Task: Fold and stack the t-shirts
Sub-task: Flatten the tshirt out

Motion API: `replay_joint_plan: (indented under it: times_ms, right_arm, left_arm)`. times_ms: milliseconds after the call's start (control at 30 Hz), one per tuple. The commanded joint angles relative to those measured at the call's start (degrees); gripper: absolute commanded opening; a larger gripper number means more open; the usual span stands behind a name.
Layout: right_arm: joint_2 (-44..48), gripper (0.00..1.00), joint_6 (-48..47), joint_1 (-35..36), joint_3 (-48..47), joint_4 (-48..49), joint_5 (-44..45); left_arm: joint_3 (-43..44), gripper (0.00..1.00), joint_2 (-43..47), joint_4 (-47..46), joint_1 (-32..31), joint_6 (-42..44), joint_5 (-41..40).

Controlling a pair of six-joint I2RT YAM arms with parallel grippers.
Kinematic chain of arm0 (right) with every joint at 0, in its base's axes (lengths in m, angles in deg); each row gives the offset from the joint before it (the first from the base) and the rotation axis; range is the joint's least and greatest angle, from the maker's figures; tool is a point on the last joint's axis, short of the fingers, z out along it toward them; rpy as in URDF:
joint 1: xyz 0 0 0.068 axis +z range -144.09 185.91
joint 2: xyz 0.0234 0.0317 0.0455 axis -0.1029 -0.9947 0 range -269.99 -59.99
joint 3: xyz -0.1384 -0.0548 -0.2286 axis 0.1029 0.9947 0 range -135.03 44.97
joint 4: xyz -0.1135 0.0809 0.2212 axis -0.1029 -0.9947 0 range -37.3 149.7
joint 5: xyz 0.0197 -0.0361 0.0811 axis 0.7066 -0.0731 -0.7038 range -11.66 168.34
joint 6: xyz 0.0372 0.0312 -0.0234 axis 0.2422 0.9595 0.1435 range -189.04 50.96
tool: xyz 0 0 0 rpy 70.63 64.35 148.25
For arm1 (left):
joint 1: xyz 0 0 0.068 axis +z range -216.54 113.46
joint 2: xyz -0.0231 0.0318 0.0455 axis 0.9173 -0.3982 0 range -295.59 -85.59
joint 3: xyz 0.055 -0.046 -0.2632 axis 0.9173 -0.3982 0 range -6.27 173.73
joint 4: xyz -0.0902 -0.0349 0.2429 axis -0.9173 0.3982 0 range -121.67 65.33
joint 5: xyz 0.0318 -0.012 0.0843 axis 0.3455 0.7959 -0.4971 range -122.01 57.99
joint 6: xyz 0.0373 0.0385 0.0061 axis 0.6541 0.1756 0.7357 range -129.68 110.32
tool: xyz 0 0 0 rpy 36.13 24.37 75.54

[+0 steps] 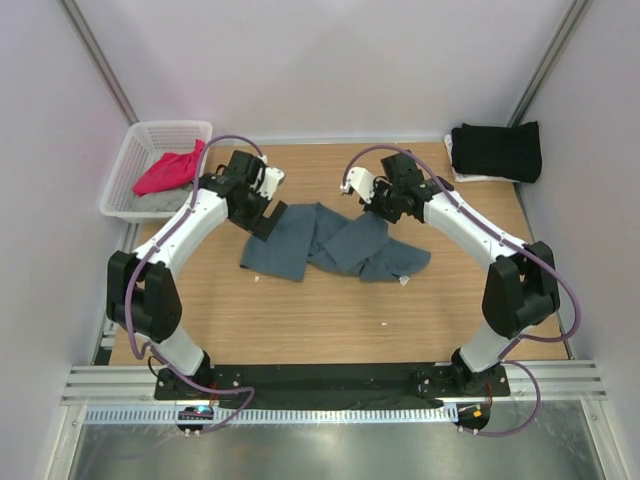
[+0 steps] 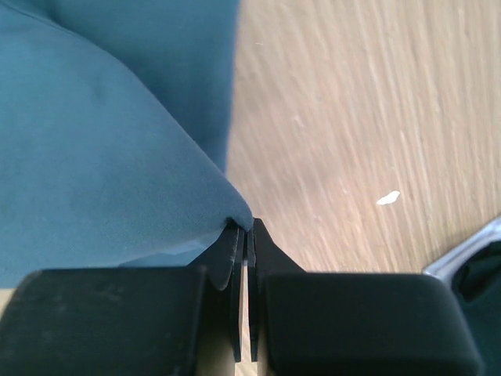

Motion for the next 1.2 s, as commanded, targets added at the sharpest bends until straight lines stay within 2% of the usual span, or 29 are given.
replay_joint_plan:
  times_ms: [0,100,167,200,300,333,467,633,733,867,1000,1167]
  right_arm:
    - [-0.48,0.01,2.07,-1.48,-3.54,5.96,2.93]
    - [-1.36,0.01,4.00,-2.18,-2.75,6.49,3.46]
    - [-1.80,0.05,7.15,-2.80,-2.40,6.84,3.98]
    - [-1.63,0.24,8.21,-3.50,-1.52,8.32,4.34]
    - [-0.49,0.67,12.33,-4.38,-0.73,9.39,4.16]
    - [0.91,0.70,13.66,-4.99,-0.55,9.48,3.99]
    - [4.96,0.72,24.46,-9.38,1.11,7.30,-1.01]
    - [6.72,0.68,44.56,-19.66,5.24,2.98,-21.27]
    - [6.55,0.67,50.66,-22.93,10.34,4.81,-26.58]
    - [5.14,0.66,53.22,-22.93,14.21,7.37,-28.61]
    - [0.94,0.63,51.82,-23.02,13.25,4.04,-31.08]
    - [-3.91,0.60,50.06,-22.93,12.64,3.23,-32.31]
  left_arm:
    - [2.33,0.98,2.94,-0.39,-0.32,0.23,1.23]
    - [3.12,0.97,3.38,0.48,-0.49,-0.30,4.92]
    - [3.29,0.95,3.55,1.19,-1.02,-0.39,7.28]
    - [3.12,0.95,3.55,1.54,-1.28,-0.39,7.65]
    - [2.51,0.95,3.29,2.07,-1.64,-0.22,8.26]
    - [2.42,0.95,3.29,2.33,-1.64,-0.13,8.35]
    - [0.84,0.96,4.52,2.94,-1.64,1.36,9.23]
    - [-1.88,0.96,5.84,3.39,-1.72,4.79,8.44]
    - [-3.03,0.95,5.58,2.51,-1.90,5.23,8.53]
    - [-2.33,0.94,2.95,2.94,-1.99,3.66,10.11]
    - [0.03,0.93,0.58,4.26,-2.42,3.12,10.73]
    - [8.12,0.93,-1.81,9.01,-2.69,3.39,10.46]
